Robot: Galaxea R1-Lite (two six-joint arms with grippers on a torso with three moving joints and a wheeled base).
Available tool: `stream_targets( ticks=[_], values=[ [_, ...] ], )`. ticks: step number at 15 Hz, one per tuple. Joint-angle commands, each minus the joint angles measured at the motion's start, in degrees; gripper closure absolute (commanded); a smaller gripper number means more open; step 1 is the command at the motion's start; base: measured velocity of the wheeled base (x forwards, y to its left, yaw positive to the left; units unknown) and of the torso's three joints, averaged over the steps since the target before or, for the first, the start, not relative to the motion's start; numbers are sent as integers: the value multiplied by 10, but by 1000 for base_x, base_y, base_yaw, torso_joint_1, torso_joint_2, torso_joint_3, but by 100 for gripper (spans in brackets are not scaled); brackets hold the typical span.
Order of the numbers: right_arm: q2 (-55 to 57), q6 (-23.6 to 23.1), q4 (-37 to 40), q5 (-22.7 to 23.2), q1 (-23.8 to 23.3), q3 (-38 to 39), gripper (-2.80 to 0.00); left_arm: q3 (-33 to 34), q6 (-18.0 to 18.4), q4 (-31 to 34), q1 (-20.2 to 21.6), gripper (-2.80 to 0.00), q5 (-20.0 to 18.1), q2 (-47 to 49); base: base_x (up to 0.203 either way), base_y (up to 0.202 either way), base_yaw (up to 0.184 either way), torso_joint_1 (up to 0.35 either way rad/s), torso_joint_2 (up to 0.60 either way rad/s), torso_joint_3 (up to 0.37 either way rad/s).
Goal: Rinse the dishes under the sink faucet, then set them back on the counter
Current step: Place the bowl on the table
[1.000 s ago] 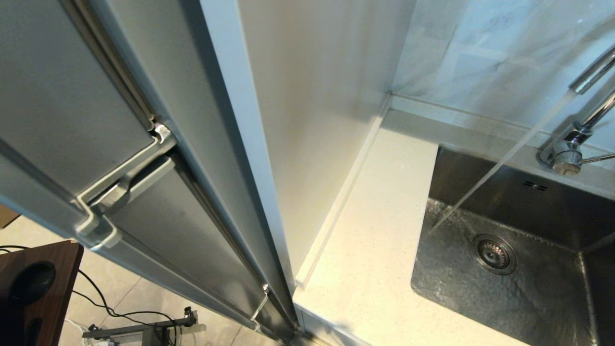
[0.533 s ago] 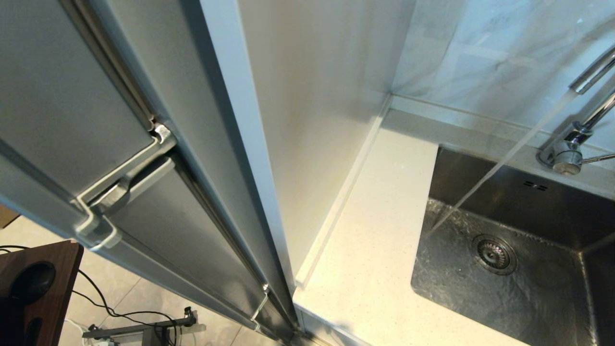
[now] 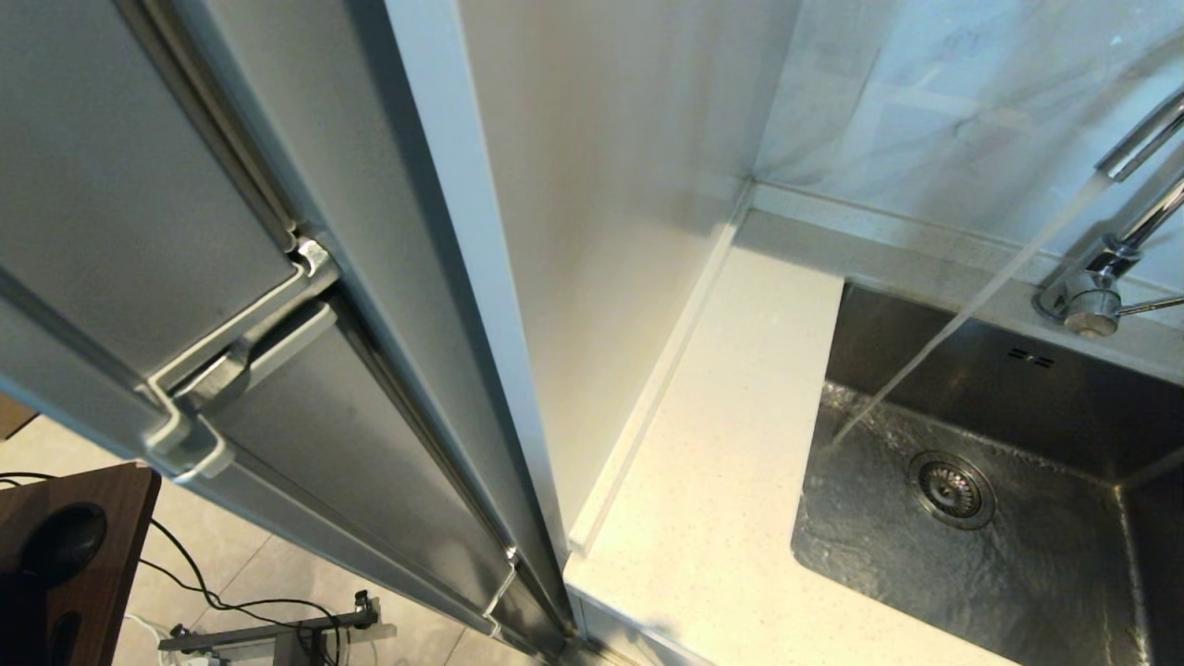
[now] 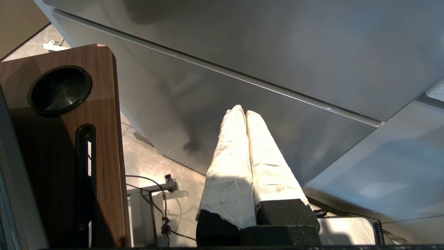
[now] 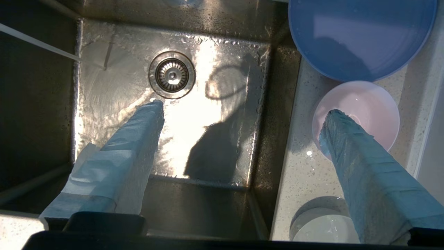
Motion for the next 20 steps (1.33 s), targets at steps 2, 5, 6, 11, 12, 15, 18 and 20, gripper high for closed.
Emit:
stream_targets(
  ticks=[2,5,6,11,12,15,18,20],
  values=[
    [0,-4,4,2,1,7,-280,0,0,0,0,0,0,0,0,0,0,0,0,0],
    [2,-18,5,13,1,14,-280,0,0,0,0,0,0,0,0,0,0,0,0,0],
    [-1,-24,11,18,1,13,-280,0,0,0,0,0,0,0,0,0,0,0,0,0],
    [-8,-26,70,14,13,-4,-280,0,-1,0,0,0,0,0,0,0,0,0,0,0],
    [-9,-26,70,14,13,-4,-280,0,0,0,0,0,0,0,0,0,0,0,0,0],
    [-12,-26,69,14,13,-4,-280,0,0,0,0,0,0,0,0,0,0,0,0,0],
    [-13,-27,68,14,13,-4,-280,0,0,0,0,0,0,0,0,0,0,0,0,0],
    [-13,-27,68,14,13,-4,-280,0,0,0,0,0,0,0,0,0,0,0,0,0]
  ],
)
